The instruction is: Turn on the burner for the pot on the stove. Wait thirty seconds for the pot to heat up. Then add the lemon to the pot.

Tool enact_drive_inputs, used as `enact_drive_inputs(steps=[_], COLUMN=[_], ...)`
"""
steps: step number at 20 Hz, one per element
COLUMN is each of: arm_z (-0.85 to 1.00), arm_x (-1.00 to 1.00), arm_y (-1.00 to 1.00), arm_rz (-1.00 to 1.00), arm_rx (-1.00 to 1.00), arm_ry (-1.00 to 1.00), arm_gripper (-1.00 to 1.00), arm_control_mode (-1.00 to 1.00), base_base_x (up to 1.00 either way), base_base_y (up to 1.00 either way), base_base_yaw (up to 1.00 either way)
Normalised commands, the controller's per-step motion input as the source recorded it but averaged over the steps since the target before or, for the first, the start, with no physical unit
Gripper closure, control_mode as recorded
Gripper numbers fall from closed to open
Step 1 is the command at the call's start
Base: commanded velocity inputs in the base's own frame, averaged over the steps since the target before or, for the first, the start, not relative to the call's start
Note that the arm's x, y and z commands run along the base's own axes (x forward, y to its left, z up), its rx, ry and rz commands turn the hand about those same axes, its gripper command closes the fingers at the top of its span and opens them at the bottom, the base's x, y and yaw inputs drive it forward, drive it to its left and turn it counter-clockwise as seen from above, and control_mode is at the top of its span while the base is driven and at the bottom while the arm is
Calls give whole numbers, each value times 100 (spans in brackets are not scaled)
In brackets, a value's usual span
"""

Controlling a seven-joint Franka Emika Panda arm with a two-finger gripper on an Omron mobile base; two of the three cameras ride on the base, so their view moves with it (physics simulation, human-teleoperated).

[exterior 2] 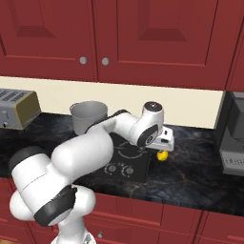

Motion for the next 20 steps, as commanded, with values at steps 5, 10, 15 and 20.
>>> enact_drive_inputs(steps=[5,10,15,20], arm_z=[-18,-30,-37,-28], arm_x=[33,23,10,16], arm_y=[-1,-7,-16,-9], arm_rz=[-3,-3,-3,-3], arm_rx=[1,2,3,1], arm_ry=[7,1,0,0], arm_gripper=[-100,-100,-100,-100], arm_control_mode=[-100,-100,-100,-100], base_base_x=[0,0,0,0], base_base_y=[0,0,0,0], base_base_yaw=[0,0,0,0])
